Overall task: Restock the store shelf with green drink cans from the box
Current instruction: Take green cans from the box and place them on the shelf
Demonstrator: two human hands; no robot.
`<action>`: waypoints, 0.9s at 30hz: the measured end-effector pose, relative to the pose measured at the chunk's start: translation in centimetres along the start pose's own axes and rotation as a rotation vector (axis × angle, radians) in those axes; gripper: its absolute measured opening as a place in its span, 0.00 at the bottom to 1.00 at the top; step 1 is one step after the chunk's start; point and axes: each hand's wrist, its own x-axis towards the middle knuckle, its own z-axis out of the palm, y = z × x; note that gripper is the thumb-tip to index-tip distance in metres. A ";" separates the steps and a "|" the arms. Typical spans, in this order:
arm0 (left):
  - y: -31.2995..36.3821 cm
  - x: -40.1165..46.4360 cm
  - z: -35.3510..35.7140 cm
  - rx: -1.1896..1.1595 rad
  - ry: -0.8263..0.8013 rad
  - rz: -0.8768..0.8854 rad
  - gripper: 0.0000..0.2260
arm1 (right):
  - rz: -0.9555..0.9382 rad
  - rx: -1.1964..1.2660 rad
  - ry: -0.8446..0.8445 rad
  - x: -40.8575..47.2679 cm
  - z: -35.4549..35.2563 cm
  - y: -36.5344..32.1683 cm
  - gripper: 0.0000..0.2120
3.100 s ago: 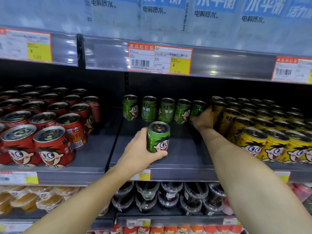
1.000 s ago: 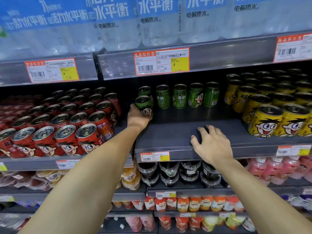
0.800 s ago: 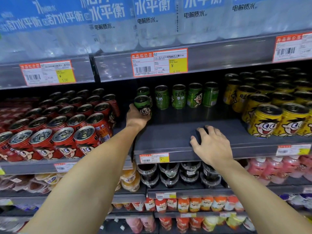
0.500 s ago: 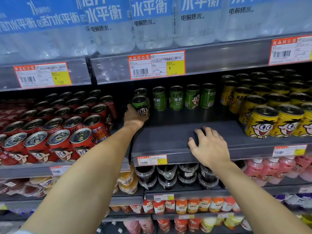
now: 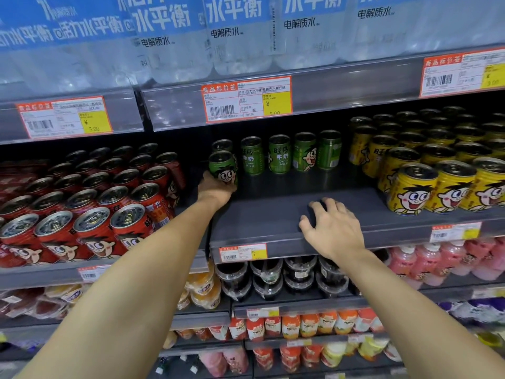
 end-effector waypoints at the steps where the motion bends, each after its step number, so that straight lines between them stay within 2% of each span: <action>1: -0.1 -0.6 0.0 0.032 -0.022 -0.005 0.31 | 0.004 0.000 -0.008 0.0 -0.1 0.0 0.26; 5: -0.5 -4.3 0.4 0.250 -0.144 0.082 0.26 | -0.004 0.000 -0.047 -0.3 -0.8 -0.2 0.25; 9: -0.5 -8.1 1.3 0.519 -0.215 0.295 0.27 | -0.031 0.011 -0.145 -0.2 -1.9 -0.2 0.27; 12: -0.2 -10.7 1.8 0.619 -0.266 0.462 0.22 | -0.022 0.006 -0.227 -0.7 -2.9 -0.3 0.29; 15: 0.2 -12.7 1.8 0.633 -0.284 0.523 0.17 | -0.024 -0.020 -0.215 -2.4 -3.2 -1.0 0.29; 19: 0.0 -16.1 1.5 0.689 -0.327 0.571 0.19 | -0.066 -0.096 -0.169 -5.8 -3.2 -2.1 0.32; 22: -1.7 -19.3 1.1 0.801 -0.358 0.627 0.25 | -0.062 -0.066 -0.205 -9.9 -3.1 -2.8 0.33; 27: -4.9 -24.8 0.9 0.686 -0.356 0.717 0.16 | 0.023 -0.065 -0.226 -17.4 -2.4 -2.8 0.27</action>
